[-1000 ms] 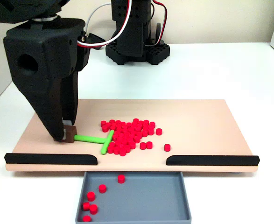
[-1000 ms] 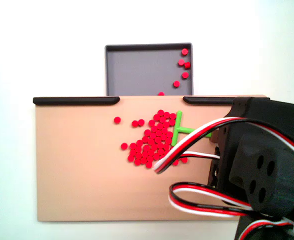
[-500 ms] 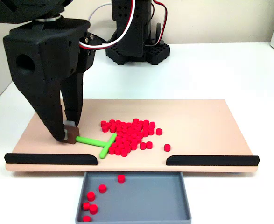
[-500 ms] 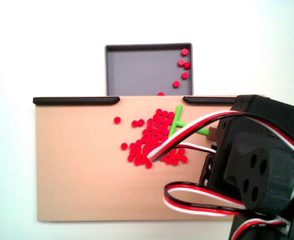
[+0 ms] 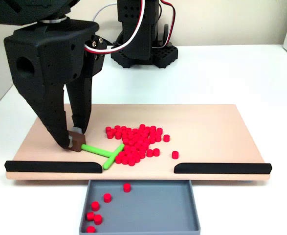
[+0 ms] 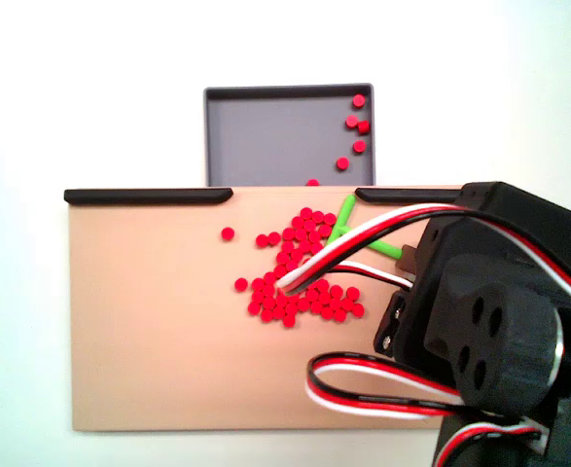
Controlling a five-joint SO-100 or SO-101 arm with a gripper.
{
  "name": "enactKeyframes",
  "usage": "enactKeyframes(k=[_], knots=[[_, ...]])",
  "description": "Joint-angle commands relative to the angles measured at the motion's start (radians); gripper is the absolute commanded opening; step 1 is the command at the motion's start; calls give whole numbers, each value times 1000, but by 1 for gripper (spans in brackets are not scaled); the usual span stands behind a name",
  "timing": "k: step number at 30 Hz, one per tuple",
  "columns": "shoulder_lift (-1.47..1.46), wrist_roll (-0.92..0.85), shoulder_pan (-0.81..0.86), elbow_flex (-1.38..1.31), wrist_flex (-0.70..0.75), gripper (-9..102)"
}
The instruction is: Push granules from right to the grey container
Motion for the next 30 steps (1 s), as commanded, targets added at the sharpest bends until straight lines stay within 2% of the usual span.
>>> enactKeyframes(k=[1, 30], knots=[[18, 29, -12, -28, -6, 0], [14, 196, -44, -31, -6, 0]])
